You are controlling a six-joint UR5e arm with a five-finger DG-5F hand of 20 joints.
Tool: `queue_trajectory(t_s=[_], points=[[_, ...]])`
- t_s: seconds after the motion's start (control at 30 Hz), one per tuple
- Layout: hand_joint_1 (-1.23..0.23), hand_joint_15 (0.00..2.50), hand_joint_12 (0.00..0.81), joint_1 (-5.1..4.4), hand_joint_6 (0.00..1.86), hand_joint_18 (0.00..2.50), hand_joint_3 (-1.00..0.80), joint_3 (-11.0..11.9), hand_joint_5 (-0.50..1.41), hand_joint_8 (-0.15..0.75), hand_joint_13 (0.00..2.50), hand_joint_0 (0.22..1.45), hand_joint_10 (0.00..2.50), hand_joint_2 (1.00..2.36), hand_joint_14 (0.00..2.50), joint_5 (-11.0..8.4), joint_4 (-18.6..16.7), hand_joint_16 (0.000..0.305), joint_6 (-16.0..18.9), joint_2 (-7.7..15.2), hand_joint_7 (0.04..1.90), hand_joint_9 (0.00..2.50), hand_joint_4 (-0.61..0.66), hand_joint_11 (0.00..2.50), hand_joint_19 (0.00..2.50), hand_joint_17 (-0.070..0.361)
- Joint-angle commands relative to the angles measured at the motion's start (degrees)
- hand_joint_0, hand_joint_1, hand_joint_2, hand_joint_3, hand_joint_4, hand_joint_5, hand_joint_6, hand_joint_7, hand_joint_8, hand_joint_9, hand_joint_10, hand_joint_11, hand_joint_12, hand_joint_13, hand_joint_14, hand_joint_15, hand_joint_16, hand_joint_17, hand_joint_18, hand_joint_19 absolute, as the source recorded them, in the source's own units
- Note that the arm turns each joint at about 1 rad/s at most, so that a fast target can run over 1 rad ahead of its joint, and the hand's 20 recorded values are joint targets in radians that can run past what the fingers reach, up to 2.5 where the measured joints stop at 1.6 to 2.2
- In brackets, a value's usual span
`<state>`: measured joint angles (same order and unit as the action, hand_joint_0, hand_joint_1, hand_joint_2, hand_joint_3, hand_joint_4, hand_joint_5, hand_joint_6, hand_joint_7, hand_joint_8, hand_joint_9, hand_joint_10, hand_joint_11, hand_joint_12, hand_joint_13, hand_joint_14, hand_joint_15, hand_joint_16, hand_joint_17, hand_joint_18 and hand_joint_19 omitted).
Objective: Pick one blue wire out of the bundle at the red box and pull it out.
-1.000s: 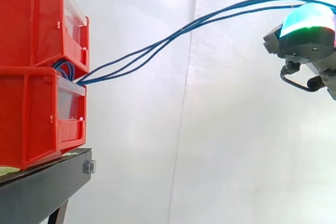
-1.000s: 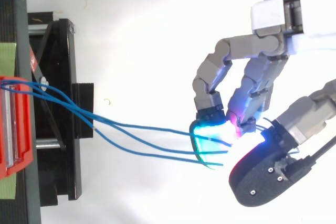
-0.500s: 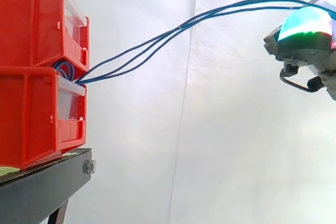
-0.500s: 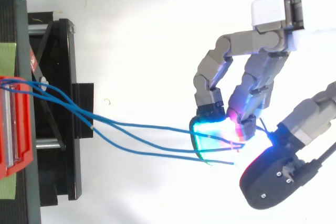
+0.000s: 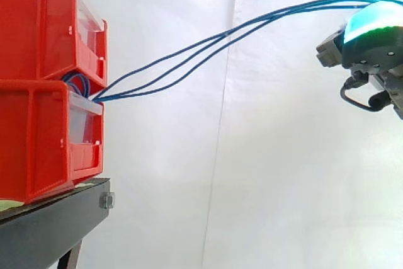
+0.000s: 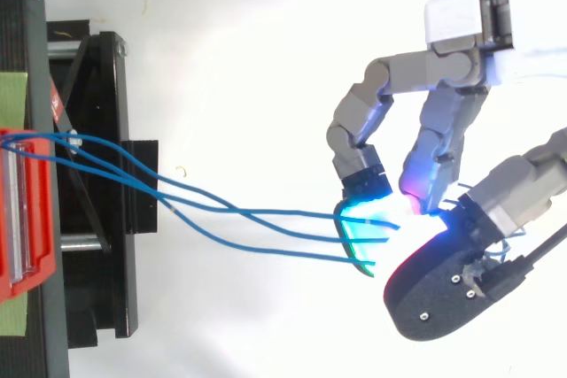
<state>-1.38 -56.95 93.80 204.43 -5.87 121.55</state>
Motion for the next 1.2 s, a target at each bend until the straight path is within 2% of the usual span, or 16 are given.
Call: queue_trajectory(t_s=[0.0, 0.13, 0.23, 0.27, 0.4, 0.53, 0.57, 0.63, 0.83, 0.97, 1.17], points=[[-0.81, 0.58, 0.442, 0.06, 0.93, 0.96, -0.28, 0.0, -0.09, 0.375, 0.99, 0.6, 0.01, 1.01, 0.02, -0.02, 0.0, 0.052, 0.0, 0.0, 1.18, 1.14, 0.16, 0.8, 0.55, 0.118], [-0.87, 0.58, 0.441, -0.02, 0.94, 0.95, -0.29, 0.0, -0.12, 0.358, 0.97, 0.65, 0.01, 1.01, 0.02, -0.02, 0.0, 0.052, 0.0, 0.0, 1.09, 1.08, 0.14, 0.82, 0.52, 0.117], [-0.88, 0.58, 0.439, -0.02, 0.94, 0.93, -0.38, 0.0, -0.13, 0.35, 0.94, 0.63, 0.01, 1.01, 0.02, -0.02, -0.2, 0.052, 0.1, 0.0, 1.03, 1.05, 0.17, 0.81, 0.52, 0.117], [-0.85, 0.58, 0.443, -0.02, 0.94, 0.92, -0.44, 0.0, -0.13, 0.354, 0.93, 0.58, 0.01, 1.0, 0.02, -0.2, -0.2, 0.053, 0.1, 0.0, 1.01, 1.04, 0.18, 0.81, 0.53, 0.119], [-0.73, 0.57, 0.457, -0.2, 0.93, 0.92, -0.5, -0.1, -0.12, 0.371, 0.94, 0.52, 0.01, 1.0, 0.02, -0.2, -0.3, 0.056, -0.3, 0.1, 1.02, 1.06, 0.19, 0.79, 0.54, 0.125], [-0.63, 0.57, 0.466, -0.64, 0.92, 0.93, -0.5, -0.2, -0.11, 0.385, 0.95, 0.5, 0.01, 1.0, 0.02, -3.71, -3.9, 0.058, 0.5, 0.1, 1.04, 1.09, 0.19, 0.78, 0.54, 0.13], [-0.6, 0.57, 0.467, -0.81, 0.92, 0.92, -0.5, -0.2, -0.11, 0.39, 0.95, 0.49, 0.01, 1.0, 0.02, -5.56, -5.4, 0.058, 0.9, 0.1, 1.06, 1.11, 0.19, 0.78, 0.54, 0.131], [-0.57, 0.56, 0.469, -0.99, 0.91, 0.92, -0.5, -0.2, -0.11, 0.391, 0.96, 0.49, 0.01, 1.0, 0.02, -6.44, -5.9, 0.058, 1.0, 0.1, 1.07, 1.14, 0.18, 0.79, 0.55, 0.13], [-0.47, 0.57, 0.453, -1.08, 0.89, 0.9, -0.48, -0.2, -0.1, 0.383, 0.95, 0.52, 0.01, 1.0, 0.02, -6.35, -5.3, 0.056, 1.0, 0.1, 1.1, 1.18, 0.17, 0.77, 0.58, 0.125], [-0.51, 0.57, 0.445, -1.08, 0.89, 0.91, -0.4, -0.2, -0.09, 0.379, 0.96, 0.57, 0.01, 1.01, 0.02, -6.35, -5.2, 0.053, 1.0, 0.1, 1.13, 1.2, 0.17, 0.77, 0.58, 0.119], [-0.61, 0.57, 0.441, -0.99, 0.89, 0.94, -0.32, -0.2, -0.08, 0.383, 0.99, 0.57, 0.01, 1.01, 0.02, -6.35, -5.2, 0.052, 1.0, 0.1, 1.17, 1.24, 0.18, 0.8, 0.57, 0.117]])
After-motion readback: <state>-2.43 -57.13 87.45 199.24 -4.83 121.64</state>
